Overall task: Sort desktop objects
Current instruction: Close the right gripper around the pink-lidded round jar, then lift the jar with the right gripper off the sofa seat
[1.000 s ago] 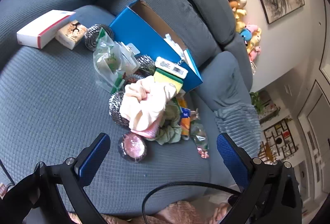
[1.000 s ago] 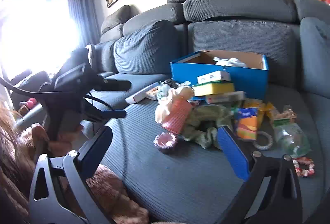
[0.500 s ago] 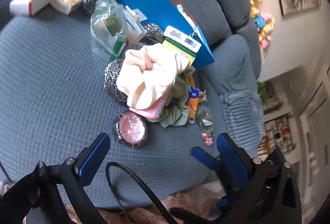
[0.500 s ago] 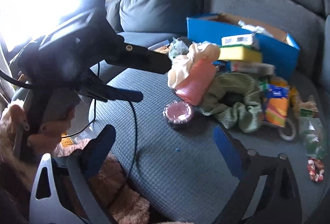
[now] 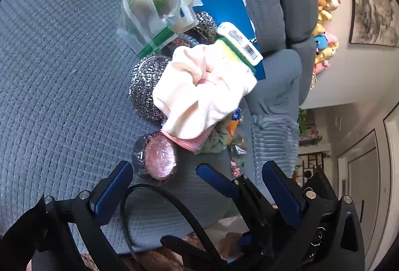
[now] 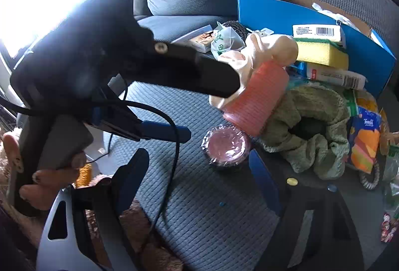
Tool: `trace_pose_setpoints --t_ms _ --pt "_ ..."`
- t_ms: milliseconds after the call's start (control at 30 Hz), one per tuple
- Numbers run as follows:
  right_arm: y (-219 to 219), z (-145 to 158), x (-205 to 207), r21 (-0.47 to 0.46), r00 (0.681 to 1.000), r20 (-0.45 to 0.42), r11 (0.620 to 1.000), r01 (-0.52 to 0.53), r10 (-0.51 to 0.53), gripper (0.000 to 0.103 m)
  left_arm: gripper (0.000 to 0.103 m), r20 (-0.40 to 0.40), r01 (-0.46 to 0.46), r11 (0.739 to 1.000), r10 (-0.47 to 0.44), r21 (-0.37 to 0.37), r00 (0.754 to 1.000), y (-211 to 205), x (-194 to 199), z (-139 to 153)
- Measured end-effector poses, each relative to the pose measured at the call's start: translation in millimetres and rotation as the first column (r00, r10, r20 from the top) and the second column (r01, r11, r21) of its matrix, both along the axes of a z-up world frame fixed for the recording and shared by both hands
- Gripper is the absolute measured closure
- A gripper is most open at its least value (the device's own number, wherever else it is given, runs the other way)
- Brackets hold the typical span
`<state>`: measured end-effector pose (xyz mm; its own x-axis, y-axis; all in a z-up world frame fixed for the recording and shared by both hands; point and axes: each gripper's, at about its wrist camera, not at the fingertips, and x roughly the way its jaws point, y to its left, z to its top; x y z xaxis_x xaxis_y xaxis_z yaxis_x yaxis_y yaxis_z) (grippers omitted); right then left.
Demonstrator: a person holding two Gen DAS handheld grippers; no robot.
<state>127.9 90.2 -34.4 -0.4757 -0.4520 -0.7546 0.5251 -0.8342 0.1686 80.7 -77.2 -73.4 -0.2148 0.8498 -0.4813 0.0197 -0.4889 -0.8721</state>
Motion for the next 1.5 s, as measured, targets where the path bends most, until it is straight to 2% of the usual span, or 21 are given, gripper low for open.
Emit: trace_pose_setpoints --t_ms 167,233,367,633,900,1100,1267,1400,1500 --pt "3.2 -6.8 -11.0 0.011 0.999 0.049 1.000 0.018 -0.019 0.021 0.000 0.040 0.012 0.999 -0.013 0.031 0.999 1.9 -3.1 -9.8" --pt "3.9 -7.5 -16.2 0.013 0.997 0.066 1.000 0.026 -0.026 0.024 0.000 0.044 0.016 1.000 -0.017 0.027 0.999 2.4 -3.9 -11.2" --pt "-1.5 -8.5 -22.9 0.085 0.998 0.033 0.995 0.046 -0.049 0.026 0.000 0.058 0.019 0.999 -0.021 0.034 0.998 2.8 -4.2 -14.7" --pt "-6.3 -2.8 -29.6 0.068 0.999 0.034 0.997 0.028 -0.030 0.027 0.000 0.070 -0.006 0.999 0.002 0.046 0.998 1.2 -6.0 -18.2" --pt "-17.7 6.5 -38.2 0.078 0.999 0.035 0.997 0.030 -0.033 0.051 0.003 0.079 -0.016 0.999 0.013 0.041 0.997 0.7 -5.2 -19.3" --pt "-22.3 17.8 -39.9 0.081 0.999 0.031 0.996 0.030 -0.033 0.051 0.003 0.076 -0.017 0.999 0.014 0.042 0.997 2.0 -5.3 -17.5" --pt "-33.7 34.3 -32.1 0.113 1.000 -0.016 0.993 0.015 -0.013 0.051 0.003 0.071 -0.015 0.999 0.012 0.051 0.997 2.0 -1.6 -14.1" --pt "-35.5 47.9 -29.9 0.081 1.000 -0.018 0.997 0.018 -0.017 0.051 0.003 0.067 -0.015 0.997 0.011 0.070 0.998 1.4 1.3 -8.2" --pt "-23.9 43.9 -31.7 0.048 1.000 -0.017 0.999 0.025 -0.024 0.051 0.003 0.042 -0.019 0.998 0.016 0.061 0.999 0.9 4.5 1.4"
